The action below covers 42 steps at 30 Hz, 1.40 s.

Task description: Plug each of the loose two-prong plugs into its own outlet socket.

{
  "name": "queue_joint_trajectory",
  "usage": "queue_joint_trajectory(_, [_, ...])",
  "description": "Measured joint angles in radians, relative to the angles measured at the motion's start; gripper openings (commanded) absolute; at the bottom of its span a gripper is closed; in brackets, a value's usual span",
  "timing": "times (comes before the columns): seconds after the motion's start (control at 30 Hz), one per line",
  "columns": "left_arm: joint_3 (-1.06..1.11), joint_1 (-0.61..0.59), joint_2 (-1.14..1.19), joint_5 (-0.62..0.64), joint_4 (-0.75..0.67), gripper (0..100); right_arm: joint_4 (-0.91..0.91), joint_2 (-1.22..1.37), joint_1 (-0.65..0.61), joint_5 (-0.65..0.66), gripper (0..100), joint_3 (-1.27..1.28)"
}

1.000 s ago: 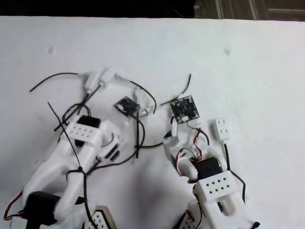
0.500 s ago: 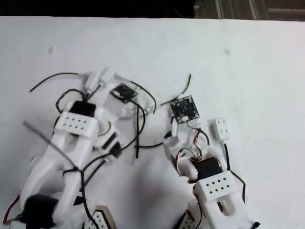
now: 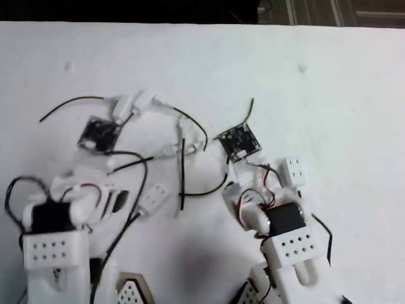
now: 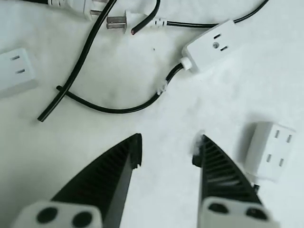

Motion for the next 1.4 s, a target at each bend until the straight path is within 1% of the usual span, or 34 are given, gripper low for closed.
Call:
queue_joint_trajectory(0.1, [0.097,-0.086,-0.087,0.000,-0.044,27,0.054,0.000,0.066,0.077,18.0,-0.046])
queue_joint_trajectory(0.17, [0.166,-0.123,-0.127,0.000,-0.094,27,0.068,0.000,0.127,0.126,18.0,-0.057])
queue_joint_trajectory(0.33, [0.353,-0.138,-0.189,0.000,-0.218,27,0.075,0.055,0.302,0.210,18.0,-0.057])
queue_joint_trajectory(0.5, [0.420,-0.143,-0.216,0.000,-0.259,27,0.069,0.239,0.416,0.215,18.0,-0.057])
queue_joint_trajectory(0.7, [0.434,-0.143,-0.218,0.000,-0.267,27,-0.087,0.443,0.540,0.146,18.0,-0.057])
queue_joint_trajectory(0.83, [0.434,-0.143,-0.218,0.000,-0.267,27,-0.155,0.540,0.552,0.141,18.0,-0.057])
queue_joint_trajectory(0.97, [0.434,-0.143,-0.218,-0.002,-0.267,27,-0.247,0.649,0.572,0.084,17.3,-0.057])
queue_joint_trajectory(1.03, [0.434,-0.143,-0.218,-0.002,-0.267,27,-0.295,0.712,0.575,0.058,12.8,-0.058])
queue_joint_trajectory(1.13, [0.434,-0.143,-0.218,-0.002,-0.267,27,-0.339,0.796,0.582,0.048,0.8,-0.078])
queue_joint_trajectory(1.2, [0.434,-0.143,-0.218,-0.002,-0.267,27,-0.358,0.815,0.585,0.043,4.0,-0.091])
queue_joint_trajectory(1.27, [0.434,-0.143,-0.218,-0.002,-0.267,27,-0.365,0.824,0.578,0.026,3.9,-0.097])
queue_joint_trajectory(1.4, [0.434,-0.143,-0.218,-0.002,-0.267,27,-0.322,0.818,0.496,-0.046,5.5,-0.101])
